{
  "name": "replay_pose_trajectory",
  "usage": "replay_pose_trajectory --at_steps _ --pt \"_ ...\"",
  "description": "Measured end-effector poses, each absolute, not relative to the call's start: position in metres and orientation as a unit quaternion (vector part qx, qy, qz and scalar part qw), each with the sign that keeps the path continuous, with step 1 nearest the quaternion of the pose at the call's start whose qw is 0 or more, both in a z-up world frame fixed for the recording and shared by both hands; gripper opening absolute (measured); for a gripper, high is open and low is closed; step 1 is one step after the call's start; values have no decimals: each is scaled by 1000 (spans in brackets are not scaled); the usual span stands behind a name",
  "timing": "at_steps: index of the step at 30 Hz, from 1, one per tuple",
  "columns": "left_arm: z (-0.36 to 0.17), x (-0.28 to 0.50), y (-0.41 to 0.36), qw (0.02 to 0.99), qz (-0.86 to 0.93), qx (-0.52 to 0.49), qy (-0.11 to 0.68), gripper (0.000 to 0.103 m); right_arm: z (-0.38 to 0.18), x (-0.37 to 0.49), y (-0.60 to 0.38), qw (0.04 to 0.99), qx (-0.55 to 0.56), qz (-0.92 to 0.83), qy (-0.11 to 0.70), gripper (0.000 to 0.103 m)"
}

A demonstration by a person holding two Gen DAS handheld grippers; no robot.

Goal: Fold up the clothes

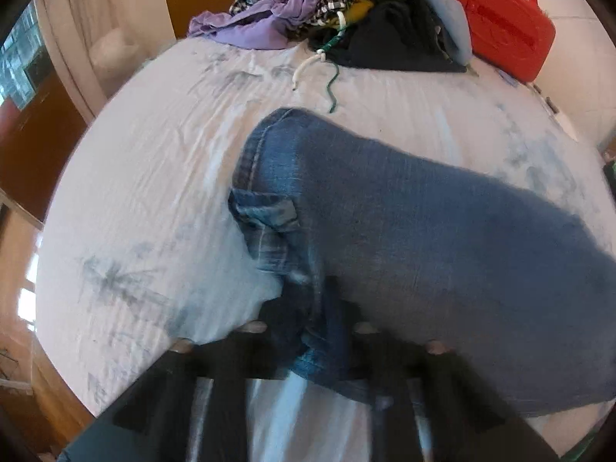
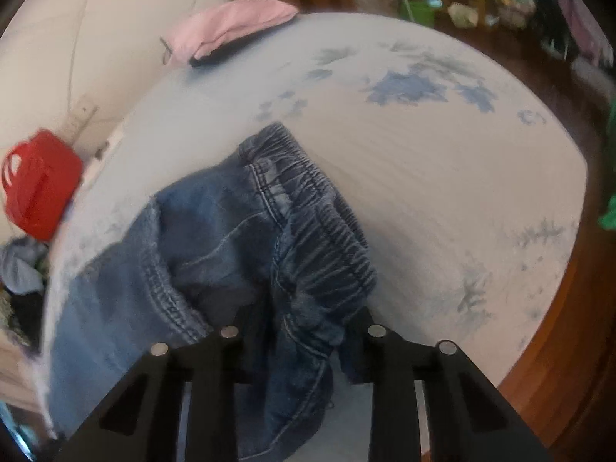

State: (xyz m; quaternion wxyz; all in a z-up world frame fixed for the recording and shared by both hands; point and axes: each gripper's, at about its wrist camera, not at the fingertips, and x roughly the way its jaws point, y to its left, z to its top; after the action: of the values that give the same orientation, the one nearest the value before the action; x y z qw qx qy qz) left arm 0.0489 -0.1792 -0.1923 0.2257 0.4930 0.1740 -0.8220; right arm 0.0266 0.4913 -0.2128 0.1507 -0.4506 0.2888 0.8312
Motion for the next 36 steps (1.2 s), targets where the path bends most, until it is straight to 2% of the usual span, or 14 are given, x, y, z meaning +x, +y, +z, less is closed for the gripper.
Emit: replay_pose_trajectory --at_steps 4,8,11,18,23,27,29,30,31,32,33,34,35,36 --pt "-143 39 -145 174 -861 459 132 11 -167 33 478 89 -383 870 298 25" --pt "-102 20 -88 83 -896 429 83 11 -112 23 432 -25 -341 907 244 25" --pt "-97 0 -35 17 -901 431 39 11 -96 9 386 -101 -351 908 207 25" --pt "-144 -16 70 -90 -866 491 -25 11 -133 -6 284 -202 -425 869 154 25" --pt "-181 -12 103 -110 -841 525 -67 11 -168 -10 240 -220 -474 845 113 25" --pt "-196 -14 106 -107 -833 539 -67 11 -189 -13 224 -218 -505 832 74 25" --pt "-196 -12 107 -111 -829 544 -67 16 -195 -16 217 -214 -514 829 53 26" --pt "-195 -13 107 -114 -826 548 -65 25 -196 -17 214 -212 -517 828 43 28" --pt "-195 -12 107 -117 -824 551 -60 45 -197 -17 212 -210 -519 828 34 30" --pt "-192 -11 107 -118 -824 552 -57 58 -199 -17 209 -208 -522 827 24 32" --pt "-188 -8 105 -118 -825 550 -54 81 -199 -16 207 -208 -523 826 17 37" --pt "-184 -6 104 -117 -827 548 -52 85 -197 -14 204 -210 -524 826 14 42" --pt "-179 -4 100 -115 -829 545 -47 85 -195 -11 203 -213 -524 825 15 45" --pt "-172 -1 93 -112 -832 542 -41 85 -193 -9 205 -216 -524 824 18 54"
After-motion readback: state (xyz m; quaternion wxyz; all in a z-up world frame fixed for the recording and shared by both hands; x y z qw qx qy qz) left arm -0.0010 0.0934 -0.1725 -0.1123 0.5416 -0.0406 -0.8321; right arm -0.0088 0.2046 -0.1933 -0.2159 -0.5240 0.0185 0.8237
